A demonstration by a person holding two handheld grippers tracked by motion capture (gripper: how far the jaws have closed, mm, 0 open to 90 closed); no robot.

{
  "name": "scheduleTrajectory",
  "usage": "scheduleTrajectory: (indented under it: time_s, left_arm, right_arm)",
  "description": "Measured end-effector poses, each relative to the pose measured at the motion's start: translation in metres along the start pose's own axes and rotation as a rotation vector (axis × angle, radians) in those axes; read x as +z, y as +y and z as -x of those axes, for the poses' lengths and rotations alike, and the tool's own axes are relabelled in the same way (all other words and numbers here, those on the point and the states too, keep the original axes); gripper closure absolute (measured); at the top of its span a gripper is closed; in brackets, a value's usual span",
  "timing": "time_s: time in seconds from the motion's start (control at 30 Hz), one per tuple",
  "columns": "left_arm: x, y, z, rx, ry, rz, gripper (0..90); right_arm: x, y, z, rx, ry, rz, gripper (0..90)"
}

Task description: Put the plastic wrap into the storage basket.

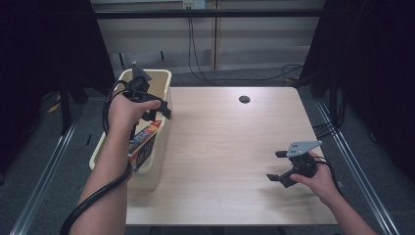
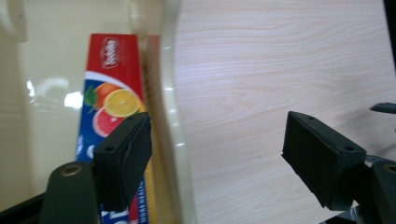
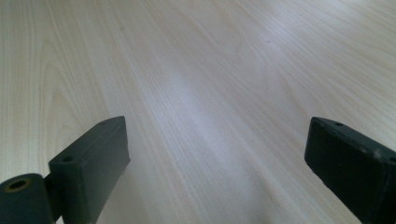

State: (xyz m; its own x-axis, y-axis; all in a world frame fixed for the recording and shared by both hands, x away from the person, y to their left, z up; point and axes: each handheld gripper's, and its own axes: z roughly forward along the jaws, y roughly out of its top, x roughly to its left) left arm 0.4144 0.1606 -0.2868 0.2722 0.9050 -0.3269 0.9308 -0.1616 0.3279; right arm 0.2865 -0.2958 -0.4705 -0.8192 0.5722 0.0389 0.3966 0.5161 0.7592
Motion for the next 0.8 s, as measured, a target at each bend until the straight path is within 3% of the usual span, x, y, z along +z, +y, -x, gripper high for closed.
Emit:
scheduleTrajectory:
  time_s: [0.13, 0.47, 0.5, 0.8]
  left_arm:
    - [0.007, 0.0, 0.011, 0.049, -0.02, 0.001, 21.2]
    - [0.02, -0.003, 0.026, 0.087, -0.054, 0.007, 19.6]
    - [0.022, -0.003, 0.029, 0.107, -0.058, 0.004, 19.5]
    - [0.031, -0.005, 0.043, 0.156, -0.069, 0.003, 18.8]
  right_arm:
    - [0.001, -0.001, 0.0, -0.001, 0.005, -0.003, 6.2]
    - [0.001, -0.001, -0.002, -0.008, 0.001, -0.005, 6.3]
    - [0.001, -0.001, -0.002, -0.007, 0.0, -0.005, 6.2]
    - [0.003, -0.001, -0.003, -0.01, 0.006, -0.004, 6.2]
